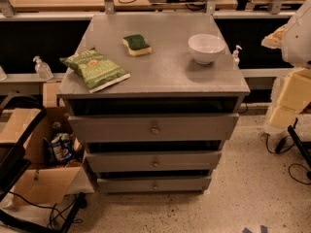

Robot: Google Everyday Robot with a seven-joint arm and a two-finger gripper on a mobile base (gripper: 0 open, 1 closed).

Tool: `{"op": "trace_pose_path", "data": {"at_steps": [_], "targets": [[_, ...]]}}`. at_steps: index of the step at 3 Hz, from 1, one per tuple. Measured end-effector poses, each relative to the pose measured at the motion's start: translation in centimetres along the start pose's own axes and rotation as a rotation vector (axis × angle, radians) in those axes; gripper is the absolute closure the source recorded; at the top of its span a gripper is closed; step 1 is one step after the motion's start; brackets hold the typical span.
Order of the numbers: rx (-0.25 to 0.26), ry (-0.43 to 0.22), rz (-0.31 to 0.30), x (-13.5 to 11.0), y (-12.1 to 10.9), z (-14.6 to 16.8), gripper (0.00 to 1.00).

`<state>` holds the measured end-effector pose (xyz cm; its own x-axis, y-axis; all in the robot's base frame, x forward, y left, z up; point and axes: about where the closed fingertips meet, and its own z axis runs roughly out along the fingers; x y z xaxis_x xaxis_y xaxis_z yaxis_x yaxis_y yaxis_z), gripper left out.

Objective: Open bottom drawer

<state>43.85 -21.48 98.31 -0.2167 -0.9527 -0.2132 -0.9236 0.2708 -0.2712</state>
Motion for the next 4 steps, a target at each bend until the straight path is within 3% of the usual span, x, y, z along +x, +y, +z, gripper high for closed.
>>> {"op": "trace_pose_path", "data": {"at_steps": [2,4], "targets": [[0.019,-0.037,0.021,0.0,0.2,1.2,0.00],[0.014,-0.219,0.117,0.6,8.3,11.2,0.00]]}}
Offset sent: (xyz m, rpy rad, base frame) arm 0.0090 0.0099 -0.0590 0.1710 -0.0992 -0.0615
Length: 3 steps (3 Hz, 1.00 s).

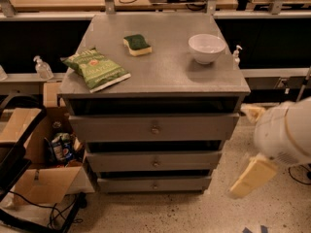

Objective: Open bottom drawer

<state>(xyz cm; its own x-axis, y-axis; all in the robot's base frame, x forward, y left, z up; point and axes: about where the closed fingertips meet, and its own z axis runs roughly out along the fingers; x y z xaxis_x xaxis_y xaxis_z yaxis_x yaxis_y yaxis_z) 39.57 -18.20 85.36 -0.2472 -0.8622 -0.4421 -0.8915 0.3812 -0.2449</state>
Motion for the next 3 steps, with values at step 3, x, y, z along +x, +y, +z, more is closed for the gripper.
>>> {"op": "trace_pose_path", "data": {"at_steps": [3], "targets": [[0.025,-0.051,0.057,1.6,1.3,7.3,0.00]]}}
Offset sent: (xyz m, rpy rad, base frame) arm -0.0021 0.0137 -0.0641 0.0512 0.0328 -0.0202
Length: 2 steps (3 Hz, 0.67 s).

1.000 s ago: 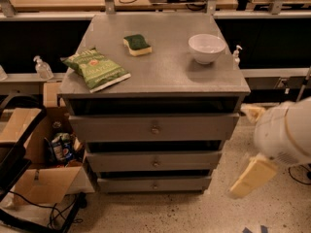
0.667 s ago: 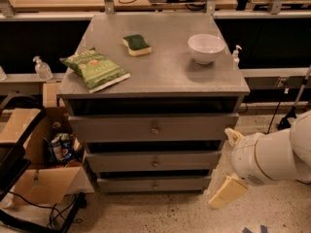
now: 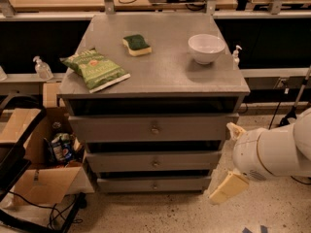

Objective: Open bottom drawer

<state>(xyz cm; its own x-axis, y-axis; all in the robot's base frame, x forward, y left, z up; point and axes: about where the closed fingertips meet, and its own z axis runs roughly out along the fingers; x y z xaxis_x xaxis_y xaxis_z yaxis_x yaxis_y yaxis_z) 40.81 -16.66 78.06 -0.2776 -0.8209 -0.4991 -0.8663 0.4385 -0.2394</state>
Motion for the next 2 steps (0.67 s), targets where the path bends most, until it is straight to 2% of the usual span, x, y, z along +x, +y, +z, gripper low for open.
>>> {"op": "trace_pose_path", "data": {"at_steps": [1,2], "targets": [[0.030,-0.004,0.000,0.6,-0.3,4.0,0.00],[0.037,-0.032,-0.036,4.1,-0.9,13.6,0.00]]}}
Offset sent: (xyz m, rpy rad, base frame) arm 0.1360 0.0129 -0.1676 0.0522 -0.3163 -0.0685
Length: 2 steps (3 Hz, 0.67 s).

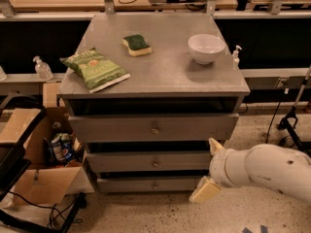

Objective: Open bottom drawer

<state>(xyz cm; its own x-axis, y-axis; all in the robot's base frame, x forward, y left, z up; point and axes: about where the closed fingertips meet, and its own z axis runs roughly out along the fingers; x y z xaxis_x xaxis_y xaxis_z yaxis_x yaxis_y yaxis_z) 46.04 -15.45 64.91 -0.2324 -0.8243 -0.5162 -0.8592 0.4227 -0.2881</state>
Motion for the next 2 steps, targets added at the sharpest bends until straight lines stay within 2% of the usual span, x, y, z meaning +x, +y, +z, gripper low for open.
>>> {"op": "trace_pose_path", "data": {"at_steps": [1,2], "targets": [[0.064,-0.046,-0.022,2.4,-2.1,5.6,0.00],[0.178,-0.090,-0.008,4.8,-6.0,10.7,0.00]]}}
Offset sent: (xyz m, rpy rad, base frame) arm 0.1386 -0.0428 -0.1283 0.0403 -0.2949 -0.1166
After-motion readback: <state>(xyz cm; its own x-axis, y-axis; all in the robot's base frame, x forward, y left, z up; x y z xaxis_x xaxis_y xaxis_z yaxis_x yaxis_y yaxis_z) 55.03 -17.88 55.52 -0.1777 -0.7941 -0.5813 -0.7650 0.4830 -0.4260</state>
